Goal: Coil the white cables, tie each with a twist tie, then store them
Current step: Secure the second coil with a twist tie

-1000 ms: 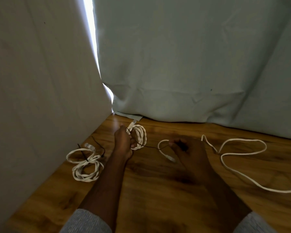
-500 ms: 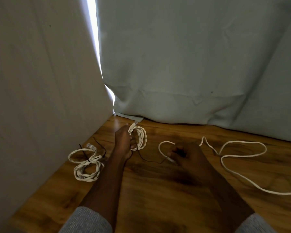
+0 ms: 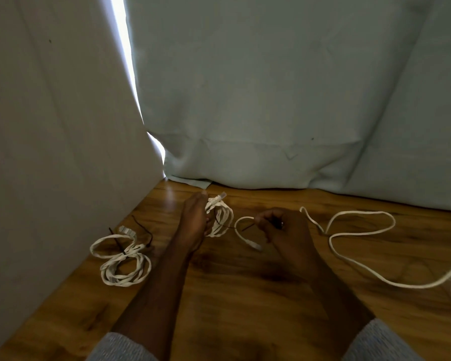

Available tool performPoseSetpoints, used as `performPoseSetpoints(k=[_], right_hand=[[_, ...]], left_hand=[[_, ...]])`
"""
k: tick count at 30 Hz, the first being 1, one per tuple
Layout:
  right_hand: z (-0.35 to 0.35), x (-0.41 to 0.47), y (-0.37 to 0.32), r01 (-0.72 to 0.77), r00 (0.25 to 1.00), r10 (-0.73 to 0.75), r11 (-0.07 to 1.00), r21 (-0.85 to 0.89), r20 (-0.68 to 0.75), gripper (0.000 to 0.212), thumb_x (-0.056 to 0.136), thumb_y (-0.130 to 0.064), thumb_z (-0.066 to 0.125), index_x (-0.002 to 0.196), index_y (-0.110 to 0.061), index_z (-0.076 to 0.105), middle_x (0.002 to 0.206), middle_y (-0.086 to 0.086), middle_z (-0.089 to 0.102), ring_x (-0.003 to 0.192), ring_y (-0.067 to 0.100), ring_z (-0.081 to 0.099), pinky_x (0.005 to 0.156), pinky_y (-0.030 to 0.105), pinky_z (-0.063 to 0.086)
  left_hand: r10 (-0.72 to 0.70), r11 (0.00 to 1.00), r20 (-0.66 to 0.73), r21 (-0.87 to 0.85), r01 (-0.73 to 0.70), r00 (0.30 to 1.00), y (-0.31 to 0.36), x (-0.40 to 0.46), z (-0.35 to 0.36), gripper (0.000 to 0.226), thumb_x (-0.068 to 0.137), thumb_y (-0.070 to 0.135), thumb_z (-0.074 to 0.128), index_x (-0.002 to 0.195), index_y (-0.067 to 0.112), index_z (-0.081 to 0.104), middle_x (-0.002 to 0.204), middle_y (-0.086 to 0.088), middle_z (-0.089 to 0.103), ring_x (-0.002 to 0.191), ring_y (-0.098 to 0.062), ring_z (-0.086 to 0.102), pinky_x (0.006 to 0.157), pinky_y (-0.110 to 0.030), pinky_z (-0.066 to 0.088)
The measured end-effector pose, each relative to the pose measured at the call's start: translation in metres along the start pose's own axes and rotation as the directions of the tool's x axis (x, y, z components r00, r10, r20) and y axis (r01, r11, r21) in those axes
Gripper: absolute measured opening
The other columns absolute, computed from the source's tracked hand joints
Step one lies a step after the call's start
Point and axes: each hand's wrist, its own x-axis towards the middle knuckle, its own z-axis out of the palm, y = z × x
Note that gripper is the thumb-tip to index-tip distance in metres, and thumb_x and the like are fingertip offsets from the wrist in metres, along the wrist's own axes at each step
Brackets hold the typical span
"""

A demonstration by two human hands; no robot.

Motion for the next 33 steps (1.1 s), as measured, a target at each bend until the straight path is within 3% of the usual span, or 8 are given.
performPoseSetpoints(k=[5, 10, 16, 19, 22, 25, 29, 33], right_hand=[[0.01, -0.006, -0.005, 0.115, 0.993, -0.118, 0.991, -0.064, -0.032, 0.005, 0.089, -0.021, 0.074, 0.092, -0.023, 0.078, 0.085, -0.012, 0.073, 0.08, 0.002, 0.067, 0.073, 0.026, 0.056], [0.024, -0.014, -0.009, 0.293, 0.956, -0.286, 0.931, -0.216, 0.061, 0.02, 0.092, -0.035, 0.066, 0.101, -0.022, 0.076, 0.096, -0.009, 0.071, 0.087, 0.003, 0.062, 0.08, 0.032, 0.055], [0.03, -0.017, -0.012, 0.355, 0.935, -0.342, 0.898, -0.261, 0.095, 0.009, 0.092, -0.021, 0.071, 0.099, -0.019, 0.077, 0.094, -0.006, 0.072, 0.084, 0.001, 0.061, 0.075, 0.008, 0.043], [0.031, -0.015, -0.011, 0.359, 0.933, -0.345, 0.907, -0.221, 0.101, 0.016, 0.092, -0.02, 0.071, 0.108, -0.021, 0.075, 0.102, -0.006, 0.073, 0.092, 0.001, 0.061, 0.082, 0.008, 0.042], [0.031, -0.014, -0.009, 0.365, 0.931, -0.353, 0.914, -0.176, 0.098, 0.022, 0.096, -0.022, 0.066, 0.117, -0.023, 0.073, 0.115, -0.007, 0.072, 0.106, 0.003, 0.062, 0.092, 0.022, 0.05], [0.028, -0.013, -0.009, 0.363, 0.931, -0.356, 0.926, -0.099, 0.08, 0.02, 0.097, -0.019, 0.066, 0.114, -0.023, 0.075, 0.113, -0.009, 0.068, 0.105, 0.002, 0.061, 0.087, 0.018, 0.051], [0.028, -0.013, -0.009, 0.345, 0.938, -0.343, 0.937, -0.05, 0.042, 0.023, 0.095, -0.015, 0.068, 0.114, -0.027, 0.074, 0.11, -0.015, 0.065, 0.101, 0.004, 0.062, 0.08, 0.022, 0.054], [0.026, -0.009, -0.015, 0.214, 0.976, -0.213, 0.976, 0.04, -0.04, 0.054, 0.089, -0.018, 0.075, 0.136, -0.031, 0.055, 0.104, -0.015, 0.07, 0.097, 0.0, 0.065, 0.081, 0.017, 0.051]], left_hand=[[0.058, 0.987, -0.068, 0.152, -0.047, 0.996, -0.003, -0.006, 0.013, 0.024, 0.104, 0.037, 0.039, 0.103, 0.018, 0.052, 0.069, -0.001, 0.056, 0.048, -0.009, 0.048, 0.041, -0.021, 0.033], [-0.112, 0.994, -0.087, 0.003, 0.112, 0.99, -0.003, -0.007, 0.017, 0.028, 0.103, 0.038, 0.045, 0.117, 0.015, 0.053, 0.061, -0.003, 0.053, 0.039, -0.01, 0.041, 0.038, -0.019, 0.028], [-0.14, 0.99, 0.007, -0.016, 0.14, 0.99, -0.003, -0.012, 0.02, 0.039, 0.103, 0.034, 0.043, 0.103, 0.0, 0.062, 0.049, -0.002, 0.038, 0.034, -0.01, 0.031, 0.04, -0.019, 0.022], [-0.072, 0.995, 0.049, 0.066, 0.069, 0.996, 0.002, -0.019, 0.027, 0.032, 0.105, 0.031, 0.042, 0.092, 0.011, 0.063, 0.049, 0.003, 0.049, 0.035, -0.007, 0.039, 0.042, -0.018, 0.026], [0.025, 0.993, 0.128, 0.113, -0.04, 0.991, 0.001, -0.022, 0.028, 0.035, 0.105, 0.029, 0.043, 0.087, 0.012, 0.067, 0.052, 0.003, 0.054, 0.038, -0.009, 0.039, 0.042, -0.019, 0.027], [0.1, 0.982, 0.18, 0.143, -0.126, 0.979, 0.001, -0.023, 0.026, 0.036, 0.106, 0.028, 0.043, 0.099, 0.004, 0.069, 0.06, -0.001, 0.06, 0.041, -0.01, 0.043, 0.041, -0.019, 0.031], [0.143, 0.964, 0.237, 0.184, -0.189, 0.961, 0.008, -0.03, 0.029, 0.036, 0.107, 0.018, 0.039, 0.103, -0.003, 0.068, 0.061, 0.009, 0.066, 0.046, 0.002, 0.055, 0.043, -0.011, 0.038], [0.278, 0.854, 0.379, 0.324, -0.408, 0.883, 0.008, -0.032, 0.032, 0.035, 0.105, 0.023, 0.044, 0.092, 0.002, 0.068, 0.072, -0.007, 0.068, 0.06, -0.018, 0.064, 0.053, -0.035, 0.048]])
